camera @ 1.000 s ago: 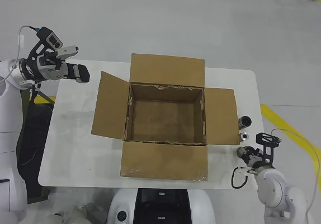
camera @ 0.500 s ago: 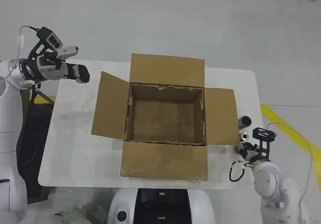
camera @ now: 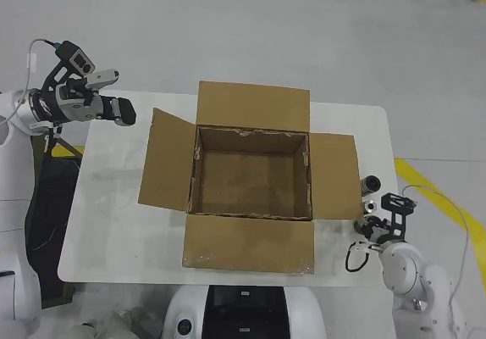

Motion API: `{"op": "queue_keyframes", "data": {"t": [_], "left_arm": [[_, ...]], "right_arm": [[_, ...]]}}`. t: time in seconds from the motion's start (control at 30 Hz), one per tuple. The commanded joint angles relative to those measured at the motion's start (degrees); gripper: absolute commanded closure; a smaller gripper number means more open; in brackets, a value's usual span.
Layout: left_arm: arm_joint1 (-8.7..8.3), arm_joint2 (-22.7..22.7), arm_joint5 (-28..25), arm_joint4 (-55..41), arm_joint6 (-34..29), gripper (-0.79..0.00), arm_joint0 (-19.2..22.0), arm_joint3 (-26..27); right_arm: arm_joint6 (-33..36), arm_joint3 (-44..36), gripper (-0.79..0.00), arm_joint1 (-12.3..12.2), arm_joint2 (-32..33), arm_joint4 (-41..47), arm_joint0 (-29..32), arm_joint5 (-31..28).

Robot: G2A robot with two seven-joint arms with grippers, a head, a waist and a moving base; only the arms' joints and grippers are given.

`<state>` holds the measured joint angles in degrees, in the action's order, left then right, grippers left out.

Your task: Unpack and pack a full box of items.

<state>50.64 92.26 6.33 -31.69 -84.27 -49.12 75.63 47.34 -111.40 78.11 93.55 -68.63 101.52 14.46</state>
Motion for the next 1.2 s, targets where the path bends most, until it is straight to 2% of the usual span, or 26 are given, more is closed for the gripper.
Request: {"op": "queue_keyframes", "data": {"t": [0.0, 0.57, 0.77, 1.17], "left_arm": [[0.00, 0.0, 0.0, 0.0, 0.0, -0.785, 0.0, 0.0], [0.00, 0.0, 0.0, 0.0, 0.0, -0.785, 0.0, 0.0], [0.00, 0.0, 0.0, 0.0, 0.0, -0.785, 0.0, 0.0], [0.00, 0.0, 0.0, 0.0, 0.0, -0.785, 0.0, 0.0]], "right_arm": [[0.0, -0.7, -0.785, 0.0, 0.2, 0.1, 0.3, 0.1], [-2.0, -16.5, -0.785, -0.3, 3.7, -0.2, 11.1, -0.2], [-2.9, -15.0, -0.785, -0.3, 3.1, -0.2, 11.3, 0.7], [-1.9, -9.1, -0.785, -0.4, 2.6, 0.5, 7.2, 0.7]]}}
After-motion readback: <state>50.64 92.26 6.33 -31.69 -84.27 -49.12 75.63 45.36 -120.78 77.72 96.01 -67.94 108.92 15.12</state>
